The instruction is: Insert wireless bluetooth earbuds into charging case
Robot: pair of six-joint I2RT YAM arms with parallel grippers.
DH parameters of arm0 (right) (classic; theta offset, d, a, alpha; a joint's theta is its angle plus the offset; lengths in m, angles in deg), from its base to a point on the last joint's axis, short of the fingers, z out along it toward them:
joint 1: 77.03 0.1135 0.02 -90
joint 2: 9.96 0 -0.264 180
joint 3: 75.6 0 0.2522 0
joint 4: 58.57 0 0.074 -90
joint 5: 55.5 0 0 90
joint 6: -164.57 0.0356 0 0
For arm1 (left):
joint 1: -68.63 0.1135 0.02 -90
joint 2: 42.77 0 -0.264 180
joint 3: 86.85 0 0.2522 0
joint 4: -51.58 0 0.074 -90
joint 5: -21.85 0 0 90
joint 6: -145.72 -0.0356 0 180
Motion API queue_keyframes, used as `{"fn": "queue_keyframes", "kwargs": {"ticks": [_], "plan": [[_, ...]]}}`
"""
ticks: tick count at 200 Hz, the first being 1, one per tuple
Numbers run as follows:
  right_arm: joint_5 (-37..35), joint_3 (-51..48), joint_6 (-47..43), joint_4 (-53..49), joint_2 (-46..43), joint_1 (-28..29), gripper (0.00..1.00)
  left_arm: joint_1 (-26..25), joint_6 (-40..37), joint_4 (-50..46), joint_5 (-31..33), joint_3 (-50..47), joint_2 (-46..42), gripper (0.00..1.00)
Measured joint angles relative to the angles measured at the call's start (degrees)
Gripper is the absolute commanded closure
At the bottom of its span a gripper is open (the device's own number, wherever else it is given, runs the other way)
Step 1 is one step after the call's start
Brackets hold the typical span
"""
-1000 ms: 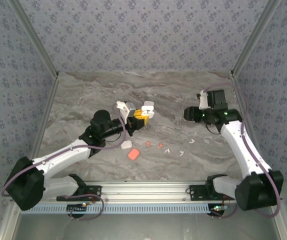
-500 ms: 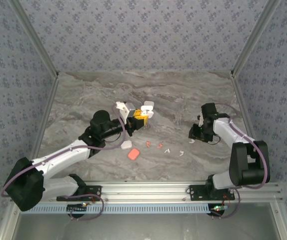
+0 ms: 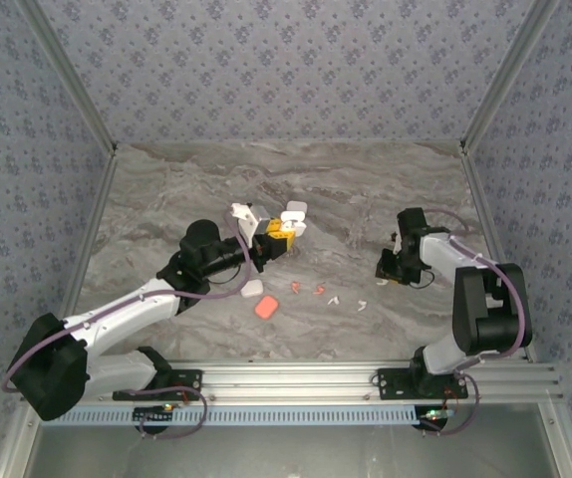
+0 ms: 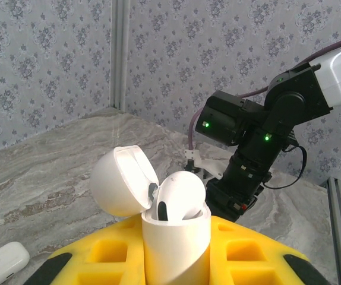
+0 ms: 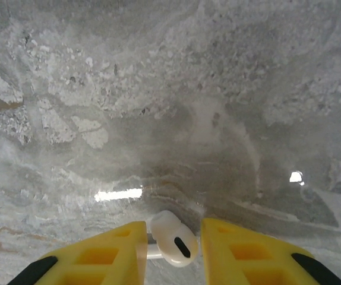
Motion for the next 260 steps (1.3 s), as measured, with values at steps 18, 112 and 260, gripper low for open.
{"fn": "queue_keyframes", "kwargs": {"ticks": [18, 112, 260], "plan": [[0.0, 0.0, 0.3, 0.5, 0.7, 0.0, 0.72, 0.0, 0.0, 0.0, 0.0, 0.0, 0.0, 1.0], [-1.4, 0.0, 0.3, 0.7, 1.2, 1.1, 0.78, 0.0, -0.4, -0.3, 0.0, 0.0, 0.0, 1.0], [-6.1, 12.7, -9.9, -4.5, -9.2, 14.1, 0.79, 1.8, 3.3, -0.9, -0.1, -1.0, 0.1, 1.0]]}}
